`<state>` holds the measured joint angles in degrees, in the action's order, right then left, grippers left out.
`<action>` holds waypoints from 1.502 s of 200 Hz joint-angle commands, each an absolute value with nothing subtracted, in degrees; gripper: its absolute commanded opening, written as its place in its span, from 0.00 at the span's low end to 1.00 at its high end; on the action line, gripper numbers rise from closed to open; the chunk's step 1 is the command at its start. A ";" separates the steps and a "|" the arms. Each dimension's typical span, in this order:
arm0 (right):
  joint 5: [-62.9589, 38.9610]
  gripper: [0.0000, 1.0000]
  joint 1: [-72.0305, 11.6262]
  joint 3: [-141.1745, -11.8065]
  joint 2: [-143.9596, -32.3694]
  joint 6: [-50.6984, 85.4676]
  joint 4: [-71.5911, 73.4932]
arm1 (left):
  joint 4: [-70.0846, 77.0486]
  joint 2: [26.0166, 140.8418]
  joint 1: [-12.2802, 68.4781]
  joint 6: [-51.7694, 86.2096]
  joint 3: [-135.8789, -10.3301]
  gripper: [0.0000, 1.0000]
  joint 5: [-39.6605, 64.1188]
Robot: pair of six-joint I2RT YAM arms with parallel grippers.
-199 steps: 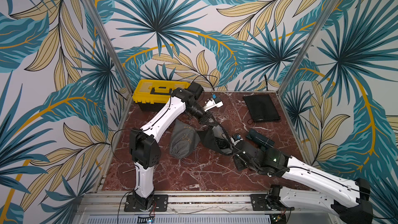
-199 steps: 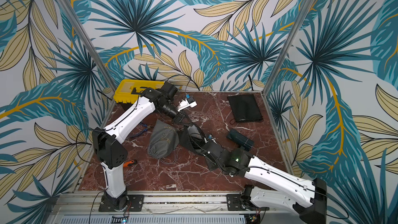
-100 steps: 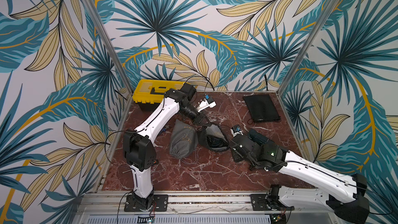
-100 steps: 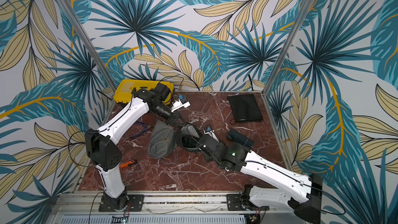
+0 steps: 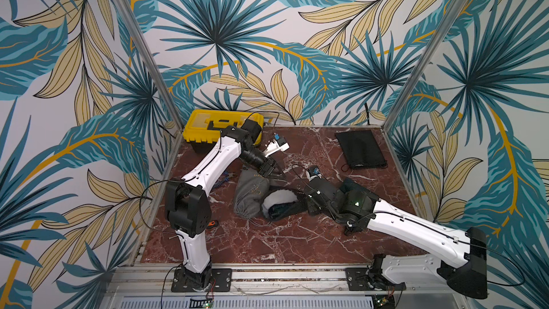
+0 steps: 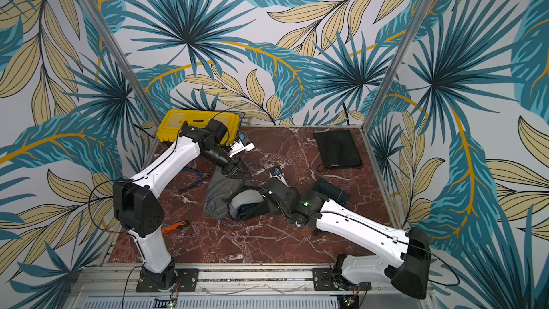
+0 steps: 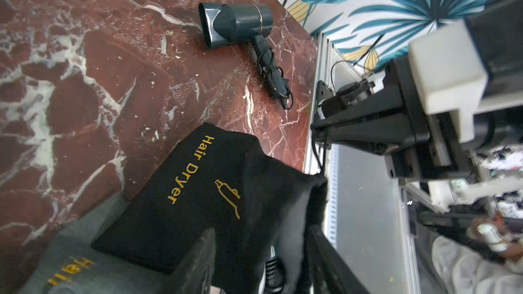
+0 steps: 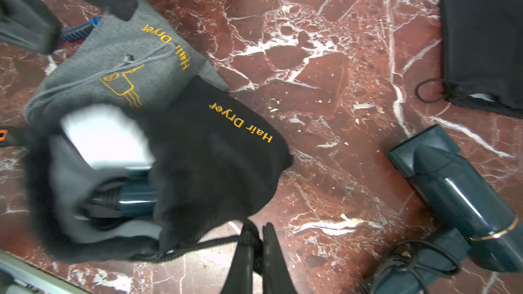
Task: Pack away hair dryers
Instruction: Adjust the drawstring bag at the center of the board.
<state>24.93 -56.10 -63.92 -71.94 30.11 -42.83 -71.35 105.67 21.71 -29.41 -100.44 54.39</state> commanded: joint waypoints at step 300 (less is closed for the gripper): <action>6.18 0.00 -40.19 -73.06 -83.63 33.11 -36.03 | -50.68 83.59 45.84 -2.04 -59.98 0.68 12.80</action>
<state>8.64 -40.91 -73.76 -82.26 31.75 -39.62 -61.21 86.98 44.31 -10.63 -63.13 19.07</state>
